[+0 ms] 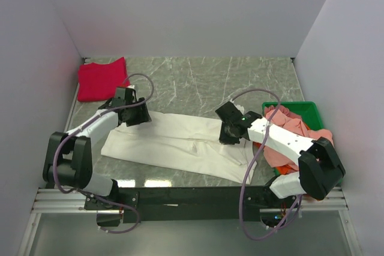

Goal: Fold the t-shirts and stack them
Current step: Fold the tshirt

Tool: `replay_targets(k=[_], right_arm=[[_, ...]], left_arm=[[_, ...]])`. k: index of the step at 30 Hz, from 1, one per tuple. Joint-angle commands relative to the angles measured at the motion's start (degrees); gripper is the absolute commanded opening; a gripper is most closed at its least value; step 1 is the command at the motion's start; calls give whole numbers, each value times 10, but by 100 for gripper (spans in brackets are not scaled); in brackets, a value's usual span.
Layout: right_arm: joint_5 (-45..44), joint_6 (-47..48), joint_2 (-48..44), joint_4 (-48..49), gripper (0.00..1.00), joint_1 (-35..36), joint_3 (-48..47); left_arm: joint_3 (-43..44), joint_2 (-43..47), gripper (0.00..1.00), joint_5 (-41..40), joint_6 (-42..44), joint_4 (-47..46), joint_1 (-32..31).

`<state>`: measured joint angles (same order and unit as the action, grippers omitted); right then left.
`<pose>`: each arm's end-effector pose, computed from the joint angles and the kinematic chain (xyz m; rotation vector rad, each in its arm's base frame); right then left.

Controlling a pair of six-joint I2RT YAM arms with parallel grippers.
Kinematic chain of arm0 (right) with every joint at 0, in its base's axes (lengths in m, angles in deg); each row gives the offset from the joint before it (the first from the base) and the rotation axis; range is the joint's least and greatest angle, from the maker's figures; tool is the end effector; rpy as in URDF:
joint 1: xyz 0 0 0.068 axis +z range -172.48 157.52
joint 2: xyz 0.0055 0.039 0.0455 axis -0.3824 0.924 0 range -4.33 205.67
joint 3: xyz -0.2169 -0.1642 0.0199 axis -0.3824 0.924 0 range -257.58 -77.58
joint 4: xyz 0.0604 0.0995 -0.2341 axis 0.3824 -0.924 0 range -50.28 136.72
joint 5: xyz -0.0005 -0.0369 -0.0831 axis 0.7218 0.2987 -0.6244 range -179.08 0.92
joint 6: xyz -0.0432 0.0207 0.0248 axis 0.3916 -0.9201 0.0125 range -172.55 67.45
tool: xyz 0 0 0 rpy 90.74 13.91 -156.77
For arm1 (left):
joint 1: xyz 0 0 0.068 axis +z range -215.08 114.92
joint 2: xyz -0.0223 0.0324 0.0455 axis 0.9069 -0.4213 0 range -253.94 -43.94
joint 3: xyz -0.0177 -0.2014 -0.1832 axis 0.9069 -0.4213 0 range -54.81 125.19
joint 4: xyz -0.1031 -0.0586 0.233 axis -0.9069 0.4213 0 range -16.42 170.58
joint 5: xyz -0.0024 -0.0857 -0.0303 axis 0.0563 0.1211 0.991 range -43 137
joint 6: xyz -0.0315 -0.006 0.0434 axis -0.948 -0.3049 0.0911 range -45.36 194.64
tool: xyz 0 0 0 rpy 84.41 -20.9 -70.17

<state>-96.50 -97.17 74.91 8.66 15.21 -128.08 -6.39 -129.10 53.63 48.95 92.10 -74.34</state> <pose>0.2065 0.1538 0.2071 0.2022 2.7360 0.2365 0.2878 -0.0512 0.1882 -0.3212 2.5510 -0.3836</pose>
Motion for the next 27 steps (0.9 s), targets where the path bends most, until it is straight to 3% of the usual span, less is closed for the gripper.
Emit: replay_targets(k=[1,2,5,9,20,27], right_arm=[[0,-6,-16,25,18,-5,10],[8,-5,-10,34,27,-8,19],[14,0,13,65,39,-12,31],[12,8,45,93,45,-23,37],[12,57,122,126,45,-59,7],[9,62,127,106,30,-59,1]], left_arm=[[14,42,61,3,5,-12,-20],[19,41,62,-1,6,-4,-22],[22,29,62,0,8,2,-23],[18,-1,62,10,-6,5,-23],[23,-15,62,3,-18,17,-24],[18,-12,62,0,-22,17,-23]])
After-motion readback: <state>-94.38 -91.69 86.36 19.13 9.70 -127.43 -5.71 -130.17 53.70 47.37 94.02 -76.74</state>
